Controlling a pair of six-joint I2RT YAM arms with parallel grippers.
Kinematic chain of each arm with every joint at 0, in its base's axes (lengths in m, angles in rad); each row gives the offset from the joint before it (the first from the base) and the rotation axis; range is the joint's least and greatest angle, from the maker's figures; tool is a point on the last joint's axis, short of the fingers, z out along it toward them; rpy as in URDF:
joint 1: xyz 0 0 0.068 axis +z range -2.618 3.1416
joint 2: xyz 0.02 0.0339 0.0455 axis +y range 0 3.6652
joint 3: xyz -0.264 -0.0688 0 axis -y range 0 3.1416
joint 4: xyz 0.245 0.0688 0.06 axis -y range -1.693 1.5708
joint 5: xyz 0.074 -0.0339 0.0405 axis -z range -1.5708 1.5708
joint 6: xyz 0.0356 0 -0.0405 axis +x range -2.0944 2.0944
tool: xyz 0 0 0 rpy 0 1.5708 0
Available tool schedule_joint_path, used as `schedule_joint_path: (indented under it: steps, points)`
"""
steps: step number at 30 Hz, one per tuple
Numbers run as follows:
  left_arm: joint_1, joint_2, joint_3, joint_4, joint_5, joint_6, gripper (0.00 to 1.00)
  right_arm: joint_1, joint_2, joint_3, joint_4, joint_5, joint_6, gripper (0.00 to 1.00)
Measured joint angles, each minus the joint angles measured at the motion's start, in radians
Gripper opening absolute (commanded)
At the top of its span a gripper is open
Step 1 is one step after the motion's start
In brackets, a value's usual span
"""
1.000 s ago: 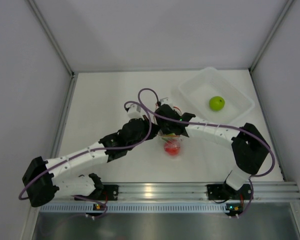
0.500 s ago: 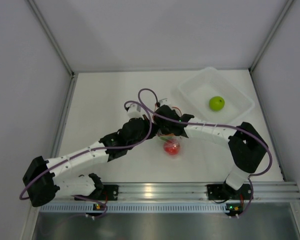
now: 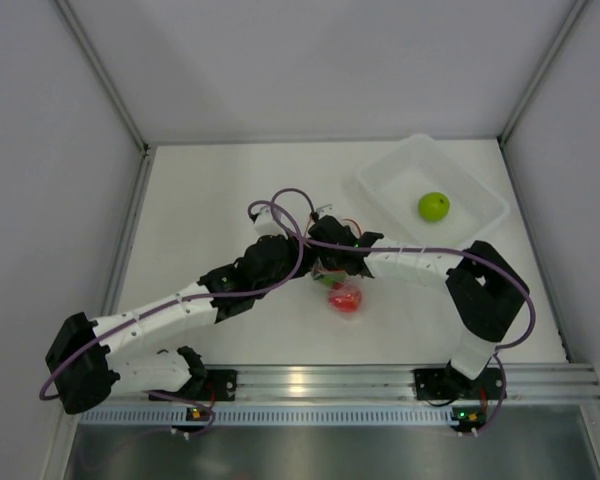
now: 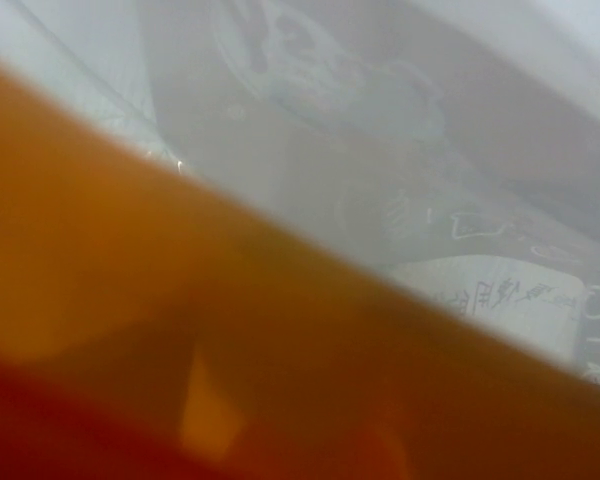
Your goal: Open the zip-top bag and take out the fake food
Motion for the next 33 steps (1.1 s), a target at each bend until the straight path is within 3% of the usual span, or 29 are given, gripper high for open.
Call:
schedule_joint_path:
  steps: [1, 3, 8, 23, 33]
  points:
    - [0.000, 0.000, 0.000, 0.000, 0.000, 0.000, 0.00, 0.000, 0.000, 0.000, 0.000, 0.000, 0.000, 0.63]
    - [0.001, 0.000, 0.000, 0.000, 0.000, 0.000, 0.00, 0.000, 0.000, 0.000, 0.000, -0.001, 0.000, 0.45]
    - [0.003, 0.000, 0.000, 0.000, 0.000, 0.000, 0.00, 0.000, -0.013, -0.002, -0.016, -0.001, 0.001, 0.32]
    - [-0.002, 0.008, 0.003, 0.053, 0.039, -0.002, 0.00, 0.003, -0.169, -0.028, -0.085, 0.020, 0.003, 0.27]
    - [-0.002, 0.008, 0.015, 0.060, 0.064, 0.002, 0.00, 0.014, -0.184, -0.005, -0.143, 0.077, 0.002, 0.25]
